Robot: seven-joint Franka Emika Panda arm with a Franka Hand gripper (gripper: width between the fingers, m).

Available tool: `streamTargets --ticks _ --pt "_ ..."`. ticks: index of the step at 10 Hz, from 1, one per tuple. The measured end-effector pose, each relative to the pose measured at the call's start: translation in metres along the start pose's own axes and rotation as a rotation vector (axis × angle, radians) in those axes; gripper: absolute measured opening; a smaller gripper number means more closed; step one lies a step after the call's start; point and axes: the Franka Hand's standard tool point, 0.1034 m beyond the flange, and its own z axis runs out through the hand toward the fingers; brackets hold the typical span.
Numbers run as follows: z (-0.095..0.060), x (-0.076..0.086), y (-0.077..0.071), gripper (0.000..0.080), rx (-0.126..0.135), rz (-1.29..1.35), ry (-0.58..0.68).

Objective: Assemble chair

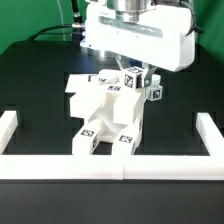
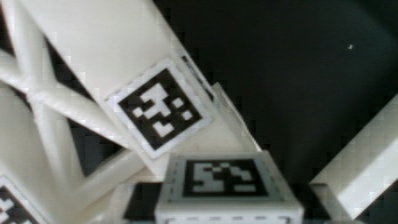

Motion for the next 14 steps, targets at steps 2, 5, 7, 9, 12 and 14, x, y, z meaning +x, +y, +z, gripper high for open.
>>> streamTargets --ticks 2,5,7,9,12,14 --pt "0.0001 -0.0008 -0.0007 0.0271 0.003 0.125 -0.003" --pt "0.0003 -0.0027 -0.0021 0.0271 0.008 0.338 -0.011" --pt "0.0005 -0.0041 -0.0032 0.0271 0.011 0.465 -0.018" --pt "0.0007 -0.0052 -0.0040 0.0271 0.012 0.563 -0.023" --pt "0.0010 -0.0077 -0.0057 0.0272 0.014 0.726 -0.033" --pt "0.0013 -0.0096 -0.0070 0.0272 0.013 0.844 -0.037"
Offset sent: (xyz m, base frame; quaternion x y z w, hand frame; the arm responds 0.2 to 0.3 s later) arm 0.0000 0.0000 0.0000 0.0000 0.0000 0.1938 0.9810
